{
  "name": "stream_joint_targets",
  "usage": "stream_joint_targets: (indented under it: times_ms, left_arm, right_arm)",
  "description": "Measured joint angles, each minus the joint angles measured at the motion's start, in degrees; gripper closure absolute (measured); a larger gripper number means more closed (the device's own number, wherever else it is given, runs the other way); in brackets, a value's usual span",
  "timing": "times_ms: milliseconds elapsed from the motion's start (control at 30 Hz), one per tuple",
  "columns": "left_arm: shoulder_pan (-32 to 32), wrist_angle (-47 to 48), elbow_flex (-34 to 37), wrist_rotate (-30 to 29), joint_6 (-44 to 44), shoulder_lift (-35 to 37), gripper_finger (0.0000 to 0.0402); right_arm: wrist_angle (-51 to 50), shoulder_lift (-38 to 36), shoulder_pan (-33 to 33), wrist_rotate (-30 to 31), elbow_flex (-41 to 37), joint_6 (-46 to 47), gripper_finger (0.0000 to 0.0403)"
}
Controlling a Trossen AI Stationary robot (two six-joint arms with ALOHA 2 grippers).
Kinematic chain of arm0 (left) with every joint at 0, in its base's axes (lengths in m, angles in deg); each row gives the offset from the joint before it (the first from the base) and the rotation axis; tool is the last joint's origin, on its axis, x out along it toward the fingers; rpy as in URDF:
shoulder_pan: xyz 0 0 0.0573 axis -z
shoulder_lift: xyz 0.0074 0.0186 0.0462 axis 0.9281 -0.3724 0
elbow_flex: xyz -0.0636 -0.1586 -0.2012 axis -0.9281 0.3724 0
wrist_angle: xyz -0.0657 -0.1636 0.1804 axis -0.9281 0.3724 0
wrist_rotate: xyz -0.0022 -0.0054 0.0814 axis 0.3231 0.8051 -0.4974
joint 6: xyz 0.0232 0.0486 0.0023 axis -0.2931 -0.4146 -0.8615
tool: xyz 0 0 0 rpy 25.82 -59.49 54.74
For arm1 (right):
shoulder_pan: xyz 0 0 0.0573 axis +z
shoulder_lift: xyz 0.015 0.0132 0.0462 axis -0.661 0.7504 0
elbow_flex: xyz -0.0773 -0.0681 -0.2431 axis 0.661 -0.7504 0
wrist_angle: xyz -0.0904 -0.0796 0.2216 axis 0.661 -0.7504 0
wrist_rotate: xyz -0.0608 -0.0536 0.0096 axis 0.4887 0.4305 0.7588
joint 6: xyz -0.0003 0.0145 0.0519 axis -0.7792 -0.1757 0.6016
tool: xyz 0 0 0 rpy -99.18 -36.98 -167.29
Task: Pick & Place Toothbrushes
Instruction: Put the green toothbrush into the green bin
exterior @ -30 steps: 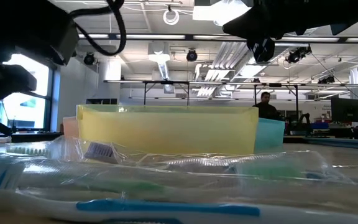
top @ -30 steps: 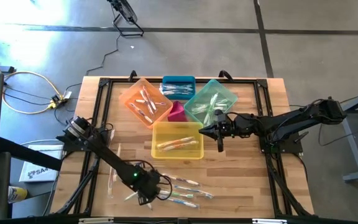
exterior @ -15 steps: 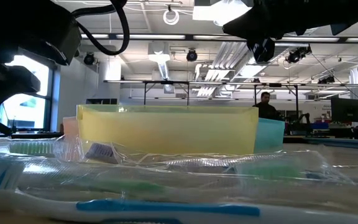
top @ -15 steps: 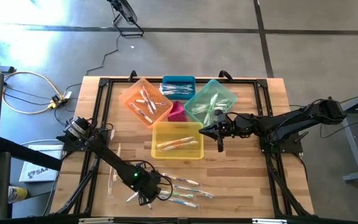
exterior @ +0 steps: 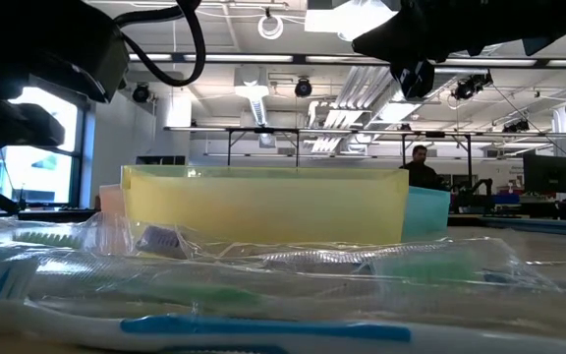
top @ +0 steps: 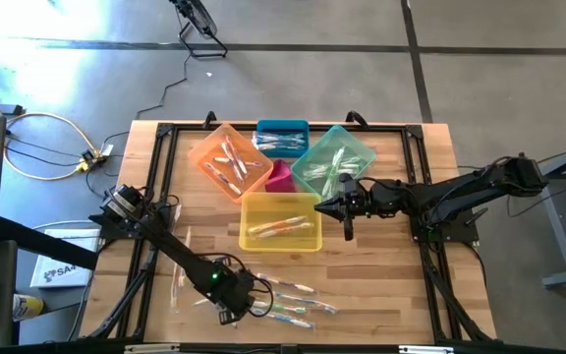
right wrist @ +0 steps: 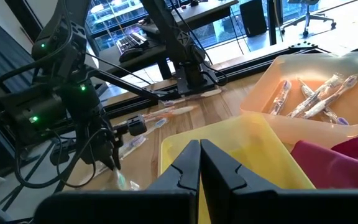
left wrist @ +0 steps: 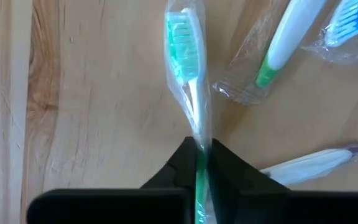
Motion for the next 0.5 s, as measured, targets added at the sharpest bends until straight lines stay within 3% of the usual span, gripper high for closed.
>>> stream_joint_targets:
  times_ms: [500]
  left_arm:
    - [-1.24,1.32,-0.04,0.00,-3.85,1.05,0.0393]
  right_arm:
    - [0.00,0.00,-0.02,-0.01,0.02,0.02,0.0398]
